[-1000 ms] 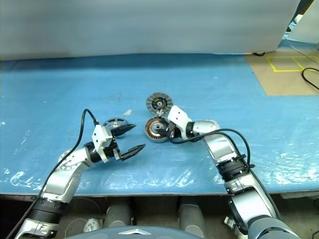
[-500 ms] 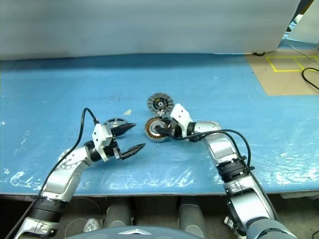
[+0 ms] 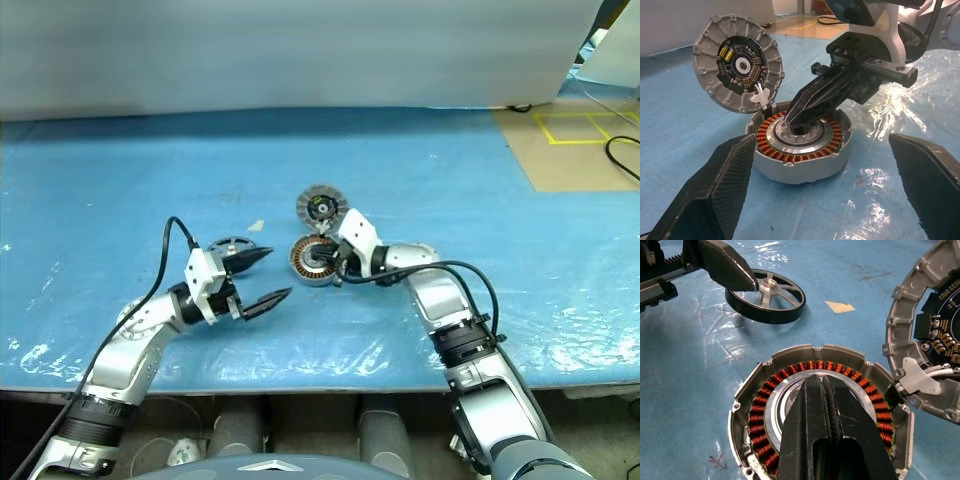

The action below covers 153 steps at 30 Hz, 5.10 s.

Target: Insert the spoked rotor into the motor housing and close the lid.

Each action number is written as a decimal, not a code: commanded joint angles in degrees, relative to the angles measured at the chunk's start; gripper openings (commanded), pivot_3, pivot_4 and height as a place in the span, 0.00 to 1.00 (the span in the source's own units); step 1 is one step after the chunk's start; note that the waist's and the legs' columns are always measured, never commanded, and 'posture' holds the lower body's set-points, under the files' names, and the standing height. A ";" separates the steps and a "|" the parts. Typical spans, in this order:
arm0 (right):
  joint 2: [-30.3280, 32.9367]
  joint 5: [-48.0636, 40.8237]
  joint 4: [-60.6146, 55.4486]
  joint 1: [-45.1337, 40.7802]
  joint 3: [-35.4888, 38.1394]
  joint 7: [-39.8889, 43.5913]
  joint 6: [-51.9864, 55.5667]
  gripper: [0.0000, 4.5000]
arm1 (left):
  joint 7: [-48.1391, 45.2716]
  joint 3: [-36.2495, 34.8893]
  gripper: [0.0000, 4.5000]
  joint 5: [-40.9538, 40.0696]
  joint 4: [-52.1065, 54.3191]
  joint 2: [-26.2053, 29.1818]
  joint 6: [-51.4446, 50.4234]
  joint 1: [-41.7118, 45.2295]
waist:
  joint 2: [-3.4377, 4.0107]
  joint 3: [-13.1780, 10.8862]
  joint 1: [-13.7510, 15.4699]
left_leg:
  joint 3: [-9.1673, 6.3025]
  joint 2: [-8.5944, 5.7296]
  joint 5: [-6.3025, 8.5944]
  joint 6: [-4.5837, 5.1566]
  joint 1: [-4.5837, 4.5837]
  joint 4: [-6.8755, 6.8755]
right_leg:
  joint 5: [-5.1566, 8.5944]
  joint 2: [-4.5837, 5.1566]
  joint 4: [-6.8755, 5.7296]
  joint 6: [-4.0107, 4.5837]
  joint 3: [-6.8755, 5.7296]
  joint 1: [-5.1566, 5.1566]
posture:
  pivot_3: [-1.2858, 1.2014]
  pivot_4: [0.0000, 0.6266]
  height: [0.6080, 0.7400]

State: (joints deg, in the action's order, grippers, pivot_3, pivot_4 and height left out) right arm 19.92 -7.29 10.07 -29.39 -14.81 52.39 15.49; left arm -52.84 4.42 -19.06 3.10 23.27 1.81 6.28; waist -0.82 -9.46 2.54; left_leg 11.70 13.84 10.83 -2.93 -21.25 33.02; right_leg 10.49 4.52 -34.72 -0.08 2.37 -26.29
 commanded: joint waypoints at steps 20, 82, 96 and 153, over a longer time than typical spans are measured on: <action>0.08 4.73 -0.13 -1.06 -1.49 -3.35 1.82 0.00 | -0.27 -0.26 1.00 -0.59 1.15 0.17 0.07 0.51 | 0.00 0.00 0.01 | 0.00 0.00 0.00 -0.01 0.02 0.01 | 0.00 0.00 -0.01 0.00 0.00 0.01 | 0.52 0.24 1.00; 8.72 -5.88 -19.76 11.12 4.32 2.12 -0.49 0.00 | -22.33 1.42 0.42 2.82 -23.56 20.62 -29.20 32.68 | -0.01 0.00 0.28 | -0.03 -0.03 -0.13 -0.23 -0.01 0.01 | 0.00 0.01 -0.02 0.01 -0.02 0.02 | 0.52 0.24 1.00; 7.47 -5.89 -21.85 12.23 3.63 1.28 -0.03 0.00 | -24.55 5.10 0.42 6.03 -24.91 21.22 -33.71 38.35 | -0.01 -0.01 0.44 | -0.06 -0.03 -0.13 -0.24 -0.03 0.00 | 0.01 0.01 -0.01 0.02 -0.03 0.02 | 0.52 0.24 1.00; 4.70 -5.25 -26.49 17.25 1.98 -4.73 1.85 0.00 | -26.17 11.79 0.54 19.30 -38.24 15.04 -30.99 46.61 | -0.01 -0.01 1.51 | -0.23 -0.07 -0.14 -0.25 -0.18 0.00 | 0.01 0.10 0.03 0.02 -0.22 0.02 | 0.52 0.24 1.00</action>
State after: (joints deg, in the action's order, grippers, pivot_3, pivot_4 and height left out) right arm 24.81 -11.71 -13.80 -12.27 -12.71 47.77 17.77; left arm -78.45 16.25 0.17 -35.83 38.09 -28.83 51.58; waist -0.84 -9.48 4.05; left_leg 11.46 13.77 10.69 -3.18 -21.42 33.03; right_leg 10.50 4.62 -34.69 -0.06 2.15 -26.27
